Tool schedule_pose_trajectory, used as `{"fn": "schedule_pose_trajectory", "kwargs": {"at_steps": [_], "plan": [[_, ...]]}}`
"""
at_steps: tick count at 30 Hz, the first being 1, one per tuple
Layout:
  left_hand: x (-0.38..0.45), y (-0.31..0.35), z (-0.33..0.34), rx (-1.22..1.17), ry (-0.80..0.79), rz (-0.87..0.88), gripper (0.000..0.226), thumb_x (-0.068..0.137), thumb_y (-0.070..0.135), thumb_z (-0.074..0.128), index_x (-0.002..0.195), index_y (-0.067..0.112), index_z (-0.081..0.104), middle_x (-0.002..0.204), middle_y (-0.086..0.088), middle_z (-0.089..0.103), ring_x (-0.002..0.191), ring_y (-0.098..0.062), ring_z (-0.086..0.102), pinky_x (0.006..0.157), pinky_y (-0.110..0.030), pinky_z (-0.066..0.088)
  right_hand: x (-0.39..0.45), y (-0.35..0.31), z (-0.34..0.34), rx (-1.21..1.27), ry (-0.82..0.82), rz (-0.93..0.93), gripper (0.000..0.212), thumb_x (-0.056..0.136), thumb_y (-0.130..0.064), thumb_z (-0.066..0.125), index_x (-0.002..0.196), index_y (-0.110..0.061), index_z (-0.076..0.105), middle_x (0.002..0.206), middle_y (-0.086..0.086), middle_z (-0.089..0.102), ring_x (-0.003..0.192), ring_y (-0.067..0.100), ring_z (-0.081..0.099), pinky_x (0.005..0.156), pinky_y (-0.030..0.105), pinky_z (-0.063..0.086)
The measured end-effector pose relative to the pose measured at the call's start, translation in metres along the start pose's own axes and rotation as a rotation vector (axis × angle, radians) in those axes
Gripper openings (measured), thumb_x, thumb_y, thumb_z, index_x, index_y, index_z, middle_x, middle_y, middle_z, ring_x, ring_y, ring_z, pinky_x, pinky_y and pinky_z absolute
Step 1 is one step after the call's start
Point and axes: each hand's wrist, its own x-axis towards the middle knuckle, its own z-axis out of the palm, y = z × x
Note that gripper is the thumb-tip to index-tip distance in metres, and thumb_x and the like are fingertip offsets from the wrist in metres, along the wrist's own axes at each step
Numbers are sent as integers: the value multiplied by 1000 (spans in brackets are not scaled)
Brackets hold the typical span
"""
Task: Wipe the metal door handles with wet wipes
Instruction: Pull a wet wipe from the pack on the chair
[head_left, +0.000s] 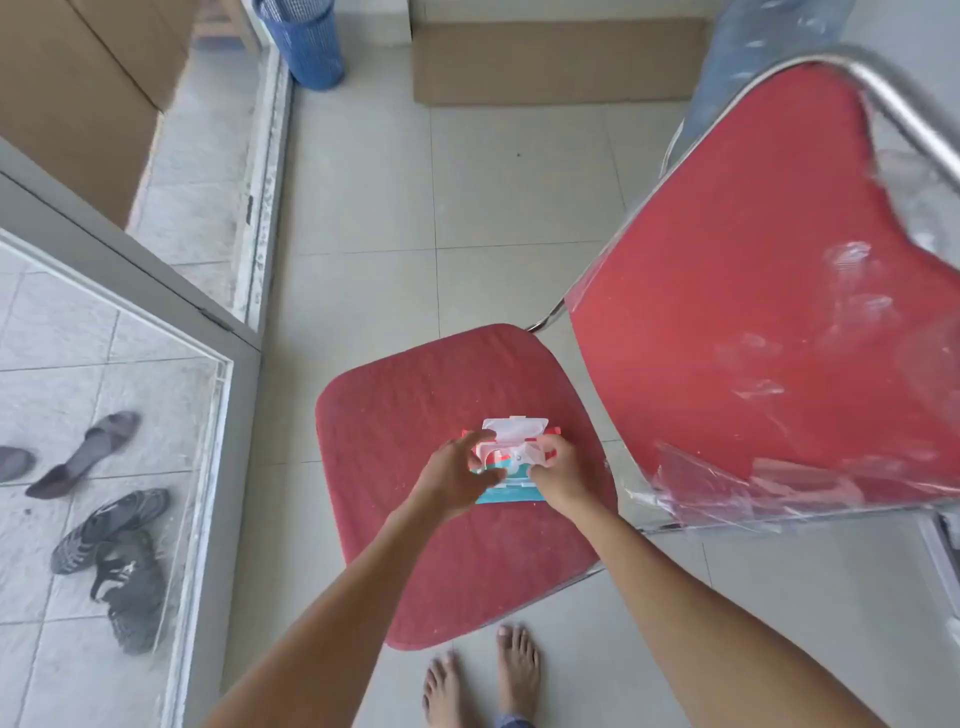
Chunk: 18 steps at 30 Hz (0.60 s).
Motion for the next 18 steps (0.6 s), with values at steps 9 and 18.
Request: {"fn": "schedule_pose_trajectory", "kwargs": {"at_steps": [9, 18], "plan": [[14, -9, 27, 296, -67, -59, 70, 87, 44, 65, 148, 42, 30, 141, -2, 45, 124, -27, 52, 98, -45, 49, -2, 8, 13, -172, 213, -61, 11, 91, -21, 63, 100, -14, 66, 99, 3, 71, 86, 23, 65, 66, 25, 41], [16, -1, 36, 405, -6, -88, 58, 94, 41, 55, 146, 36, 29, 139, -5, 46, 121, -30, 53, 91, -46, 52, -20, -1, -2, 43, 318, -39, 11, 97, -17, 49, 104, -13, 57, 98, -2, 63, 80, 15, 54, 48, 9, 27]]}}
